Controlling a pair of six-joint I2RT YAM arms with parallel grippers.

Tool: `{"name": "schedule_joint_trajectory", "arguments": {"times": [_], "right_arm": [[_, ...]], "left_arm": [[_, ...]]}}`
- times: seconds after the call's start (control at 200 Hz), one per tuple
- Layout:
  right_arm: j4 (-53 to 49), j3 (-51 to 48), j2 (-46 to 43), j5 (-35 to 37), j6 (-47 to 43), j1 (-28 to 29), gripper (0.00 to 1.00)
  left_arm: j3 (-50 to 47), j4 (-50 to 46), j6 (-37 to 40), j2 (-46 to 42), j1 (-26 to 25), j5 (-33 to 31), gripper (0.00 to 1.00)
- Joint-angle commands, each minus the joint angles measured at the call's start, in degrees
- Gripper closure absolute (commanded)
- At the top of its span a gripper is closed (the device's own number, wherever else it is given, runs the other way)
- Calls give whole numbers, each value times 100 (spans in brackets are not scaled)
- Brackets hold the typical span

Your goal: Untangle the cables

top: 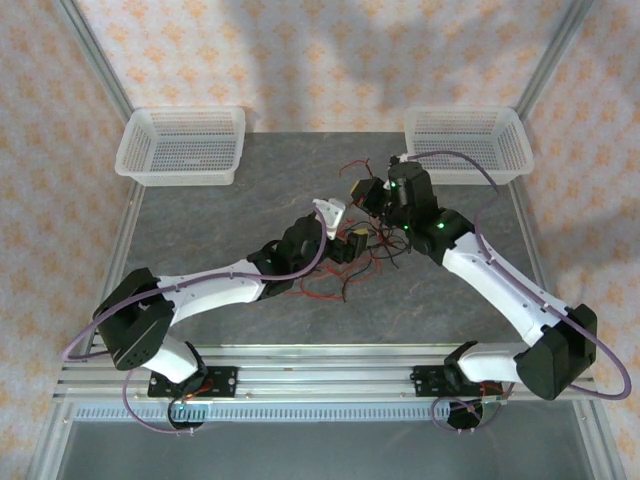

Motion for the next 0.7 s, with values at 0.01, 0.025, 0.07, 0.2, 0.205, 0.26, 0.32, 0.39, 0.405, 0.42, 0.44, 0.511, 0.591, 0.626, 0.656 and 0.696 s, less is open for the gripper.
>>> {"name": "schedule_joint_trajectory", "arguments": {"times": [0.01, 0.025, 0.07, 0.2, 0.205, 0.26, 0.32, 0.39, 0.405, 0.42, 0.44, 0.511, 0.591, 0.626, 0.656, 0.696], "right_arm": [[-38, -94, -215, 12, 50, -5, 100], [-37, -98, -217, 12, 56, -5, 100], [-47, -124, -243, 20, 59, -5, 100], [-102, -182, -322, 120, 85, -5, 100], [-100, -184, -324, 123, 89, -5, 100], [-97, -235, -351, 157, 103, -5, 100], [-87, -293, -374, 195, 142, -5, 100], [-36, -395, -397, 271, 173, -5, 86], [-17, -423, -398, 299, 181, -5, 80], [7, -454, -403, 324, 188, -5, 76], [37, -493, -404, 367, 193, -5, 70], [124, -634, -405, 525, 191, -5, 49], [213, -766, -376, 761, 141, -5, 35], [275, -821, -348, 865, 100, -14, 32], [329, -867, -315, 951, 73, -14, 29], [376, -920, -262, 1031, 48, -22, 27]], "left_arm": [[64, 759, 283, 21, -18, -430, 19], [57, 796, 304, 29, -18, -458, 20], [46, 885, 358, 55, -18, -517, 23], [14, 1122, 413, 70, -18, -546, 49], [12, 1131, 415, 73, -18, -543, 51], [-9, 1216, 418, 58, -18, -499, 70], [-4, 1221, 418, 28, -18, -487, 97], [-12, 1156, 400, -68, -19, -512, 100], [-17, 1139, 392, -106, -18, -514, 100], [-22, 1121, 385, -131, -18, -528, 100], [-36, 1092, 374, -182, -18, -545, 100], [-74, 949, 343, -407, -18, -594, 100], [-113, 739, 297, -683, -23, -683, 100], [-129, 639, 287, -797, -18, -698, 100], [-140, 562, 269, -892, -18, -732, 100], [-160, 463, 261, -1016, -18, -759, 100]]}}
